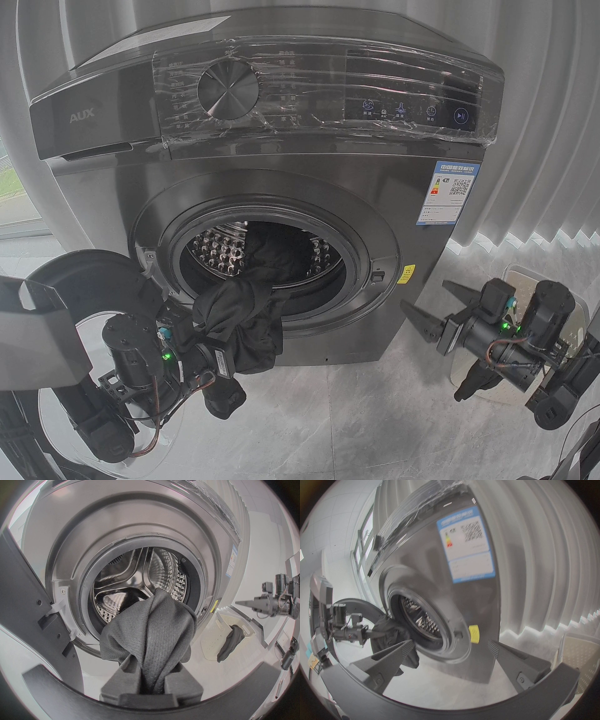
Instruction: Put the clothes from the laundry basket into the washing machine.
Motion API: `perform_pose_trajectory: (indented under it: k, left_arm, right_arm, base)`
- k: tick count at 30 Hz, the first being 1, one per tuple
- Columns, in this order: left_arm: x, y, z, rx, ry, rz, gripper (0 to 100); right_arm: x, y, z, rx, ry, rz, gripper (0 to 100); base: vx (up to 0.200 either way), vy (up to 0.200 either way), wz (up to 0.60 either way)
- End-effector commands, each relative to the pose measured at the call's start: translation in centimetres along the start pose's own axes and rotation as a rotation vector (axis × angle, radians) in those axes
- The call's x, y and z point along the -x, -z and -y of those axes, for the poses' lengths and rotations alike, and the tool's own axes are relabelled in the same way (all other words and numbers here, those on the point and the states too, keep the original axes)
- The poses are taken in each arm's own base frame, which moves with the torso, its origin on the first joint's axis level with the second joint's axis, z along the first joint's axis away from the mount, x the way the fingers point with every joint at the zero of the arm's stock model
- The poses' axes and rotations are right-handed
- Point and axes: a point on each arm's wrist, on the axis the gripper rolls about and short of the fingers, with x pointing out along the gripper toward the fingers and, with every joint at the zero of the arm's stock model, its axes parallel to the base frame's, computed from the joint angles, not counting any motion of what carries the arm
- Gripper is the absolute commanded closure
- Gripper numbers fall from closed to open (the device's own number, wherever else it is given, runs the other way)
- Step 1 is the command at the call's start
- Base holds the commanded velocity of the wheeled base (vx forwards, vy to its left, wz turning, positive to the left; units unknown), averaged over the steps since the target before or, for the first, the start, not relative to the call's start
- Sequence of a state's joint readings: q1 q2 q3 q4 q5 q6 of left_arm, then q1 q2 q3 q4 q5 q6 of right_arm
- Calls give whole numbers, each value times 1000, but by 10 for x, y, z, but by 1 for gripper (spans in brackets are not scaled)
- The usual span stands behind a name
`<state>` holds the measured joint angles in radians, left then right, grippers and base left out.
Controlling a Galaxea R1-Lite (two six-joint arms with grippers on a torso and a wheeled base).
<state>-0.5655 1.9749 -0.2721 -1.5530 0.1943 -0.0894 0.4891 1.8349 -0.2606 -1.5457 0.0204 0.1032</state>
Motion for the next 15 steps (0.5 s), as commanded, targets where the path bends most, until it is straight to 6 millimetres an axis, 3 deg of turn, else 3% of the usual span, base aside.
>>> perform_pose_trajectory:
  k: [1, 6, 9, 15]
  left_arm:
    - [-2, -2, 1, 1, 2, 10, 100]
    - [-6, 0, 1, -2, -28, 11, 100]
    - [-23, 2, 4, 12, -33, 25, 100]
    - [-49, 7, 4, 50, -46, 46, 100]
  right_arm:
    - [17, 24, -10, -1, -48, -131, 0]
    - [16, 35, -19, -1, -83, -181, 0]
    - [21, 45, -30, -10, -123, -234, 0]
    - [21, 53, -30, -13, -122, -270, 0]
  base:
    - [0, 0, 0]
    - [0, 0, 0]
    - [0, 0, 0]
    - [0, 0, 0]
